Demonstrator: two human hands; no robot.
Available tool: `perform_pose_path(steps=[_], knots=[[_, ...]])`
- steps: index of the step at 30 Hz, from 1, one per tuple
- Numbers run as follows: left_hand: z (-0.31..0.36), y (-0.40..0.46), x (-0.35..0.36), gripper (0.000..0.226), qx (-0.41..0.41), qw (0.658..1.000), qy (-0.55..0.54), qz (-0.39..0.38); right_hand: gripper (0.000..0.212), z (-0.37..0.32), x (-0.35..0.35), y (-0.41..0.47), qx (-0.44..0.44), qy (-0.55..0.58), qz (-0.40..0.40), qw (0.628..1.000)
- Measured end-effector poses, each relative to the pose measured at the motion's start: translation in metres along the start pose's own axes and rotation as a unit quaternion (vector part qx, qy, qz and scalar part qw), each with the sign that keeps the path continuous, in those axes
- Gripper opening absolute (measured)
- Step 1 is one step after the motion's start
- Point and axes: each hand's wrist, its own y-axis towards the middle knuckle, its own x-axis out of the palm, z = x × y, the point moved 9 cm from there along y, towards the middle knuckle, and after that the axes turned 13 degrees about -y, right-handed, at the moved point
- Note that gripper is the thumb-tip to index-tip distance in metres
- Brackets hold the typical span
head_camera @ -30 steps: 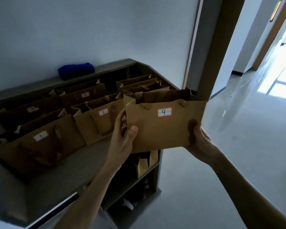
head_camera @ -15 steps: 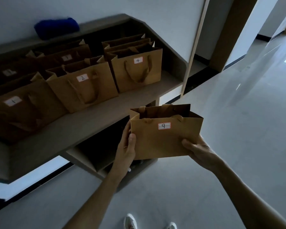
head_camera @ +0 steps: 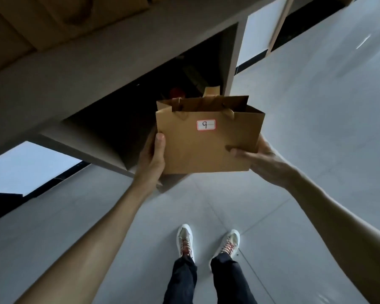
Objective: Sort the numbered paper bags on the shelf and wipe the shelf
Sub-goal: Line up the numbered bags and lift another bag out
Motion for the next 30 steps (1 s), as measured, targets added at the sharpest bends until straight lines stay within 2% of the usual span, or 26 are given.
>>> perform_pose_path(steps=[3, 5, 9, 12, 13, 16, 24, 27, 30], knots=[[-0.019, 0.025, -0.023, 0.044, -0.004, 1.000, 0.007, 0.012, 0.090, 0.012, 0.017, 0.021, -0.002, 0.015, -0.027, 1.000], [-0.033, 0.045, -0.041, 0.030, -0.007, 0.999, -0.008, 0.031, 0.092, 0.019, 0.026, 0.033, -0.005, 0.002, -0.025, 1.000], [-0.065, 0.075, -0.061, 0.041, -0.032, 0.996, -0.063, 0.046, 0.095, 0.040, 0.050, 0.054, 0.009, -0.032, -0.007, 0.999], [-0.091, 0.095, -0.071, 0.070, -0.028, 0.995, -0.077, 0.052, 0.092, 0.059, 0.066, 0.069, 0.022, -0.053, 0.021, 0.998], [-0.098, 0.101, -0.074, 0.069, -0.021, 0.996, -0.062, 0.054, 0.090, 0.065, 0.070, 0.074, 0.025, -0.063, 0.036, 0.997], [-0.112, 0.120, -0.084, 0.042, 0.014, 0.998, -0.007, 0.057, 0.087, 0.078, 0.078, 0.092, 0.012, -0.098, 0.088, 0.991], [-0.124, 0.160, -0.093, 0.029, 0.111, 0.992, -0.012, 0.063, 0.095, 0.093, 0.103, 0.127, -0.058, -0.117, 0.149, 0.980], [-0.129, 0.162, -0.104, 0.039, 0.116, 0.989, -0.042, 0.086, 0.096, 0.094, 0.109, 0.129, -0.072, -0.107, 0.143, 0.981], [-0.139, 0.159, -0.107, 0.048, 0.092, 0.989, -0.085, 0.084, 0.088, 0.093, 0.109, 0.117, -0.074, -0.116, 0.162, 0.977]])
